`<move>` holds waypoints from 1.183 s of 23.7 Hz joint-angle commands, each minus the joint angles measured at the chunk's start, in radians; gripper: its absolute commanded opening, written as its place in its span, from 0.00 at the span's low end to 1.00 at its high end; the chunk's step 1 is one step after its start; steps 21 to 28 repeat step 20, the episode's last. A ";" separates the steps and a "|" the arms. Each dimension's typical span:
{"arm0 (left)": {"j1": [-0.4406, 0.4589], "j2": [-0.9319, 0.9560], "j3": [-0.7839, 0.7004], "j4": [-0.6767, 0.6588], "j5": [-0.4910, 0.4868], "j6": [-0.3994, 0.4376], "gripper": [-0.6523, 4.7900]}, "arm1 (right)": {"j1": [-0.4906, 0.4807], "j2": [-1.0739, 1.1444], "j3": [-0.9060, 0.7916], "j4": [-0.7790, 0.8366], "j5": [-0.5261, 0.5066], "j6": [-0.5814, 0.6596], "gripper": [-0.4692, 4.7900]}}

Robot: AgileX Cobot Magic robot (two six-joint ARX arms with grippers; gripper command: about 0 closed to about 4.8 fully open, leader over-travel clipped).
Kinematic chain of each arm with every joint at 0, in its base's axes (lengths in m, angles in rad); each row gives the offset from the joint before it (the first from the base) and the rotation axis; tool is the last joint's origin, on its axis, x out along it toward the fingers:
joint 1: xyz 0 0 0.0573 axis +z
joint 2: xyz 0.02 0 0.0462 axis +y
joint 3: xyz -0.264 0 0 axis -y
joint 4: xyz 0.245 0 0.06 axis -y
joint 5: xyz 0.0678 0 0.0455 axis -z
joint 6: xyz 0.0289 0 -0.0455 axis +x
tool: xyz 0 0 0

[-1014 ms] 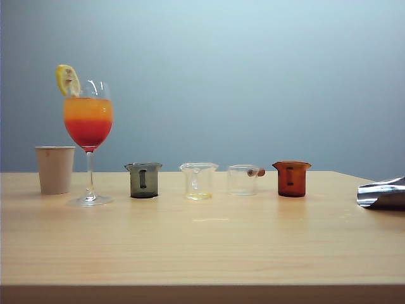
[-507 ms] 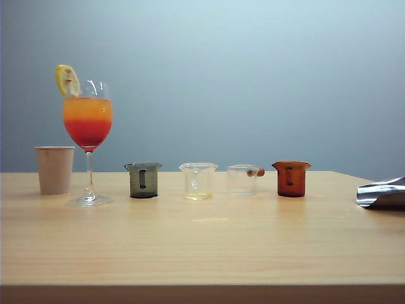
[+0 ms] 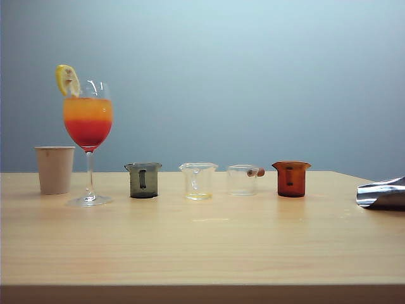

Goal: Pick up the lemon slice from the paper cup on the left and carefully insert it into the rim of the goblet.

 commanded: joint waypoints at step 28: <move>-0.001 -0.106 -0.006 -0.011 0.000 -0.002 0.11 | -0.145 -0.088 -0.030 -0.062 0.000 0.003 0.11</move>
